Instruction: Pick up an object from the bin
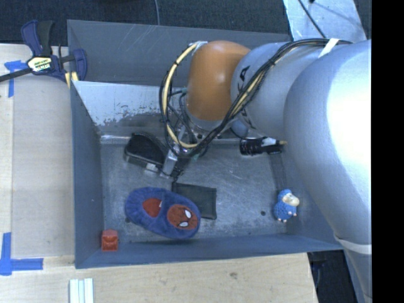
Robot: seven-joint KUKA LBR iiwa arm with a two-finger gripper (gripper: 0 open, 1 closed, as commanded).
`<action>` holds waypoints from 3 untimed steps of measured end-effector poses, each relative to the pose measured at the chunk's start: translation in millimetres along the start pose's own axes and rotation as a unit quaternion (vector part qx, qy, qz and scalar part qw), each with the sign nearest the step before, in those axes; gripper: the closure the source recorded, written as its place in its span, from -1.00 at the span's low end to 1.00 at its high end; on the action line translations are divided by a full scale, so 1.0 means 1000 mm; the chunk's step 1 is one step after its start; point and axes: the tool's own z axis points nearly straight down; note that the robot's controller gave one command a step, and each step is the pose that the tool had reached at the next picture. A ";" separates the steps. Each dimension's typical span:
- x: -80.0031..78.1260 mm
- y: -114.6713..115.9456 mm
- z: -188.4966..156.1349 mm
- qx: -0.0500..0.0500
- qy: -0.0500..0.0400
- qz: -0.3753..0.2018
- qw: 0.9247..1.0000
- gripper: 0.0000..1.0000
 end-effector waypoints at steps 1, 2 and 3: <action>-0.002 0.018 0.035 0.001 0.002 0.076 0.997 -1.00; 0.023 0.064 0.033 -0.003 -0.004 -0.075 0.997 -1.00; 0.022 0.064 0.032 -0.003 -0.006 -0.074 0.997 1.00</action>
Offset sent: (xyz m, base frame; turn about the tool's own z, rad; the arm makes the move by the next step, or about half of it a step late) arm 0.0109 0.0158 -0.0336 0.1552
